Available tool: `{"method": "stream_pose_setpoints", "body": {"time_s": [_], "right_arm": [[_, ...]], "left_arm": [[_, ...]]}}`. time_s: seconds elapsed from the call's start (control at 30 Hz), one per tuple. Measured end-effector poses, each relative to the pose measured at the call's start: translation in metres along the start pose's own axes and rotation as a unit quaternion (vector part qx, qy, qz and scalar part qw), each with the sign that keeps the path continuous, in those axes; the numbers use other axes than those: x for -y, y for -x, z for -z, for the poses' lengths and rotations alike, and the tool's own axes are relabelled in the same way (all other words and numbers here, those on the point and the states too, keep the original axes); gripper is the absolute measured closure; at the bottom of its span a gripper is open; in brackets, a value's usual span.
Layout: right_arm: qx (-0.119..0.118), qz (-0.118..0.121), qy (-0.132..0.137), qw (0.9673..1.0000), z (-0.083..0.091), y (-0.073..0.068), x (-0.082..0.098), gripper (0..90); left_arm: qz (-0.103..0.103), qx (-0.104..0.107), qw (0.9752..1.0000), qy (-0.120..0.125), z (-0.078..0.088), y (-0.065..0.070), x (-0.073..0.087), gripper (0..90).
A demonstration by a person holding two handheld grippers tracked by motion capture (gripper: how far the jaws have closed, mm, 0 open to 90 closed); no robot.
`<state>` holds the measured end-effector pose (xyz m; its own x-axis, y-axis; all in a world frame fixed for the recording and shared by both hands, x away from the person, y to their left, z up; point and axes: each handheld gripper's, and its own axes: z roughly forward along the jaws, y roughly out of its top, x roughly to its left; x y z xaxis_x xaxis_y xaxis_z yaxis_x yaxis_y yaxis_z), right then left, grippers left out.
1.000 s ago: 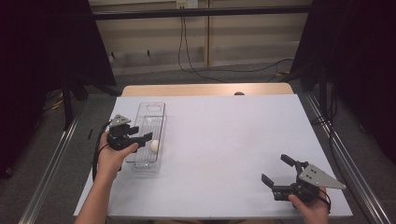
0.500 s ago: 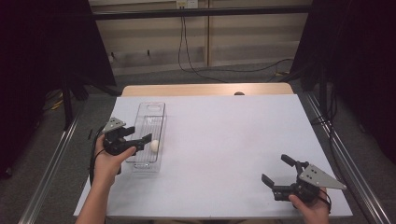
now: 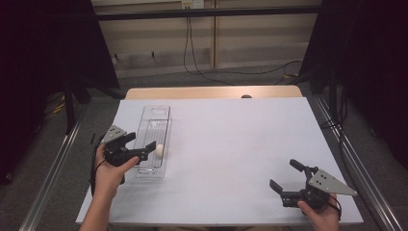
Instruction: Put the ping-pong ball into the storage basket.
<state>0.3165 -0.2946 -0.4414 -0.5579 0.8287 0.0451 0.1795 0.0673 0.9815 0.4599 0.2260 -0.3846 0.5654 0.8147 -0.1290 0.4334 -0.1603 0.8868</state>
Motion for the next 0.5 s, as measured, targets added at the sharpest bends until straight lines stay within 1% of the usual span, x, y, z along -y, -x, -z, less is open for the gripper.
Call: {"method": "stream_pose_setpoints", "body": {"time_s": [0.13,0.4,0.43,0.5], "right_arm": [[0.0,0.002,0.001,1.0,0.0,0.0,0.0,1.4],[0.0,0.001,-0.001,1.0,0.0,0.0,0.0,1.4],[-0.002,0.002,-0.001,1.0,0.0,0.0,0.0,1.4],[-0.001,0.002,0.0,1.0,0.0,0.0,0.0,1.4]], "left_arm": [[-0.002,0.003,1.0,0.006,0.002,0.001,0.003,5.9],[-0.001,0.009,0.9998,0.017,0.008,0.001,0.009,3.8],[-0.002,0.004,0.9998,0.017,0.008,0.002,0.01,3.8],[0.0,0.008,0.9997,0.021,0.009,0.002,0.011,3.8]]}}
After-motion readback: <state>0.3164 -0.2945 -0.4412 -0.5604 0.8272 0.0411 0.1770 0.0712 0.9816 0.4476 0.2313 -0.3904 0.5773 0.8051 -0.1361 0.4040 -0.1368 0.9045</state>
